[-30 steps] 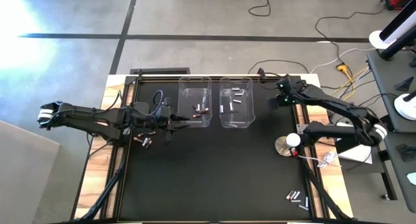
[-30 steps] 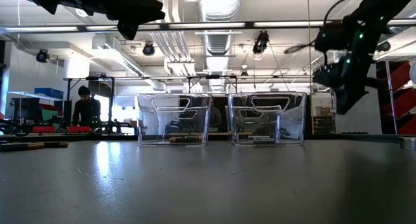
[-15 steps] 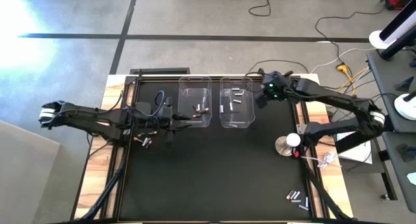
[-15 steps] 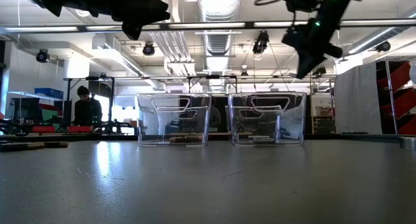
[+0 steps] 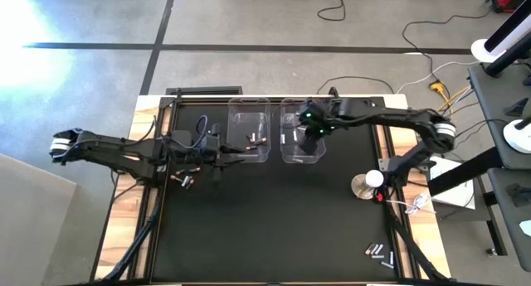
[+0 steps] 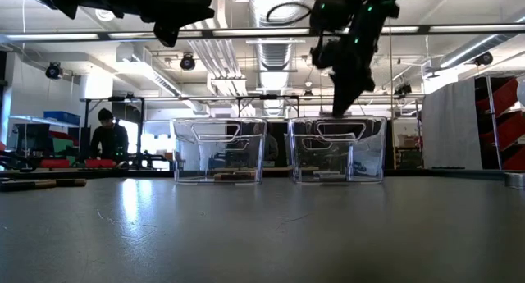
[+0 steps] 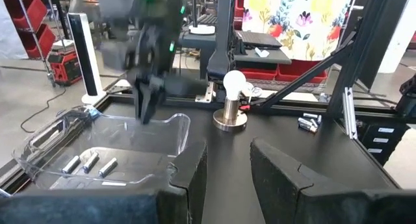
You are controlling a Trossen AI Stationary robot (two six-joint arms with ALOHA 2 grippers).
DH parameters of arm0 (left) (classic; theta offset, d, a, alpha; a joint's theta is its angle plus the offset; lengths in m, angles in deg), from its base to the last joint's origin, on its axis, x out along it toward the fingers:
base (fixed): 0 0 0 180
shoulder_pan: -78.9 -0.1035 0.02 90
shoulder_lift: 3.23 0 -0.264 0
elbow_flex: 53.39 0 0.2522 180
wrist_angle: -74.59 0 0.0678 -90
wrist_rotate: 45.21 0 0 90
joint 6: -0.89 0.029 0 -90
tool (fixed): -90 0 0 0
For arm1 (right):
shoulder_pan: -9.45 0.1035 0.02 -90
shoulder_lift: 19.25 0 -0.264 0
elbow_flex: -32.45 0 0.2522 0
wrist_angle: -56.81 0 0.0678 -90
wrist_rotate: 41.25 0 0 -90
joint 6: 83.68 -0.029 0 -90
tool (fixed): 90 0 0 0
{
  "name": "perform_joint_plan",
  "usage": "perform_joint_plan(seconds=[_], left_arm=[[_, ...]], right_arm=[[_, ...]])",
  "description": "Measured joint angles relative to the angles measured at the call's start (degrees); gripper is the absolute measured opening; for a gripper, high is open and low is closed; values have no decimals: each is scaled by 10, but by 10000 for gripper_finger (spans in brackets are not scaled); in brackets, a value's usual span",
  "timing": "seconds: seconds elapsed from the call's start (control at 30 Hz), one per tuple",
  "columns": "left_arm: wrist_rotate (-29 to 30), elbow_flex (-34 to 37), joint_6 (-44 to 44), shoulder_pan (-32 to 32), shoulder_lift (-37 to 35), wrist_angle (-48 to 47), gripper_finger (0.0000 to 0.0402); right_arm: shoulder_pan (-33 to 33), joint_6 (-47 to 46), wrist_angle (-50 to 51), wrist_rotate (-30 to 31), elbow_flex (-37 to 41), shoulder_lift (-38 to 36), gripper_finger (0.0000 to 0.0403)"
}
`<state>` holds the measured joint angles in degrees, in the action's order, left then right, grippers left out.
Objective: Sort batteries
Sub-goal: Put the white battery into the right transparent bin
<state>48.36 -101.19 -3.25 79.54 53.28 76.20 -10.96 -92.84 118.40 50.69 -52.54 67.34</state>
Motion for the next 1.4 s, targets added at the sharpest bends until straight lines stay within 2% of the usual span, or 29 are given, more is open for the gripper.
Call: perform_joint_plan(seconds=[0.1, 0.33, 0.43, 0.6, 0.8, 1.4], left_arm=[[0, 0, 0, 4, 2, 14, 99], [-1, 0, 2, 16, 3, 22, 99], [-1, 0, 3, 16, 3, 22, 99], [-1, 0, 6, 16, 3, 22, 99], [-1, 0, 7, 16, 3, 21, 99], [-1, 0, 11, 16, 4, 20, 99]], right_arm=[[-11, 13, 0, -8, -6, 43, 13], [-40, 63, -2, -70, -38, 119, 19], [-49, 101, 1, -77, -44, 142, 20], [-55, 172, 5, -131, -50, 174, 20], [-59, 202, 13, -133, -61, 205, 21], [-97, 224, -8, -123, -57, 205, 22]])
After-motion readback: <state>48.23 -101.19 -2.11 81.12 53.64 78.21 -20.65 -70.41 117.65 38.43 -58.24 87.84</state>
